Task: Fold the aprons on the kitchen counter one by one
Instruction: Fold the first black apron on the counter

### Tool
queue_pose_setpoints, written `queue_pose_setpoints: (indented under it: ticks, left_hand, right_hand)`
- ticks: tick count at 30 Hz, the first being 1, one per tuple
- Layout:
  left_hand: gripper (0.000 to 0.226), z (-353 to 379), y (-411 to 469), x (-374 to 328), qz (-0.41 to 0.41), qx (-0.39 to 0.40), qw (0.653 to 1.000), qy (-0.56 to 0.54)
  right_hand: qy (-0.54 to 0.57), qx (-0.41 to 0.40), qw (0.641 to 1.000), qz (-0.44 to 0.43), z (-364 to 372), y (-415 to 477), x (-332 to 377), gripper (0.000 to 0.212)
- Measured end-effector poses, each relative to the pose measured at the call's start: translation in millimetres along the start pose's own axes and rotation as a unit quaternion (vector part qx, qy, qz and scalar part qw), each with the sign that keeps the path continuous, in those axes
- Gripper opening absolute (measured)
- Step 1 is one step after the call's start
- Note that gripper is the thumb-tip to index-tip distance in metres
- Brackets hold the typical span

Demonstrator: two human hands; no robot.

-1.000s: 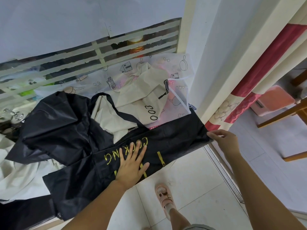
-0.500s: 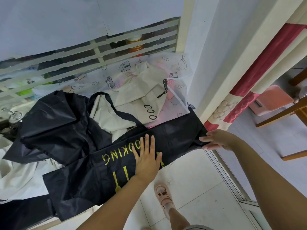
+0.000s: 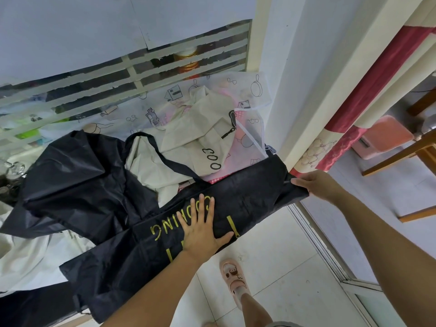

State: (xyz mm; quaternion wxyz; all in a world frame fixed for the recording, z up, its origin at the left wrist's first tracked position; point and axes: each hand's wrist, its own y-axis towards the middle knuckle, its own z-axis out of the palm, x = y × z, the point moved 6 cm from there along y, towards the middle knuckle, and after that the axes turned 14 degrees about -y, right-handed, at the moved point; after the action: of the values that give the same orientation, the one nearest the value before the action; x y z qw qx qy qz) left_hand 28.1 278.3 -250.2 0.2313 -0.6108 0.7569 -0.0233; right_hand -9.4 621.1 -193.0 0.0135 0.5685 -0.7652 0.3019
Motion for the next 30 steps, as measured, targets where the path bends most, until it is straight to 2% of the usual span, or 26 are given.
queue_pose_setpoints:
  ticks: [2,3,5,6,8,10,11,14,17,18,21,24,27,30]
  left_hand:
    - [0.108,0.2,0.8,-0.9,0.003,0.005,1.000,0.004]
    - [0.113,2.1,1.4,-0.2,0.005,0.010,1.000,0.004]
    - [0.118,3.7,4.3,0.1,0.006,0.017,1.000,0.006]
    - [0.117,4.8,5.8,0.3,0.002,0.018,1.000,0.003]
    - [0.107,-0.8,6.8,-1.5,0.010,-0.002,1.000,-0.001]
    - [0.096,-6.7,5.4,-3.3,0.039,-0.005,0.999,-0.007]
    - [0.091,-10.8,2.9,-3.5,0.043,0.004,0.999,-0.011]
    - [0.071,-18.2,-7.8,1.6,0.015,-0.021,1.000,-0.016]
    - [0.072,-14.0,-24.2,12.3,-0.042,-0.023,0.998,-0.029]
    - [0.078,-13.1,-30.1,18.6,-0.061,-0.021,0.997,-0.029]
    - [0.102,-7.8,-39.3,37.9,-0.115,0.002,0.993,-0.035]
    - [0.101,-11.5,-36.0,38.7,-0.120,0.000,0.992,-0.042]
    - [0.095,-17.9,-27.0,26.2,-0.092,0.011,0.995,-0.041]
    - [0.084,-29.2,-15.4,4.2,-0.037,0.012,0.997,-0.060]
  right_hand:
    - [0.071,-0.098,0.990,0.072,9.3,-9.0,-8.5,0.039]
    - [0.178,-0.103,0.971,0.121,21.2,-16.9,-12.2,0.041]
    - [0.419,-0.046,0.880,0.218,58.0,-35.3,-10.5,0.052]
    - [0.492,-0.013,0.835,0.246,75.9,-44.0,-4.1,0.050]
    - [0.586,0.029,0.769,0.254,100.2,-59.2,18.5,0.038]
    - [0.653,0.055,0.720,0.227,113.3,-69.4,48.1,0.025]
    - [0.669,0.057,0.709,0.217,117.6,-73.3,61.7,0.022]
    - [0.676,0.034,0.708,0.203,122.5,-74.6,83.1,0.021]
    - [0.745,0.043,0.640,0.182,118.7,-72.3,97.3,0.027]
    - [0.752,0.059,0.634,0.171,117.1,-71.6,101.7,0.027]
    - [0.705,0.111,0.686,0.138,117.7,-72.8,117.0,0.027]
    - [0.657,0.131,0.729,0.140,126.1,-70.3,124.9,0.046]
    - [0.598,0.073,0.786,0.138,115.6,-63.9,115.8,0.061]
    - [0.557,-0.035,0.823,0.107,77.3,-65.2,95.2,0.055]
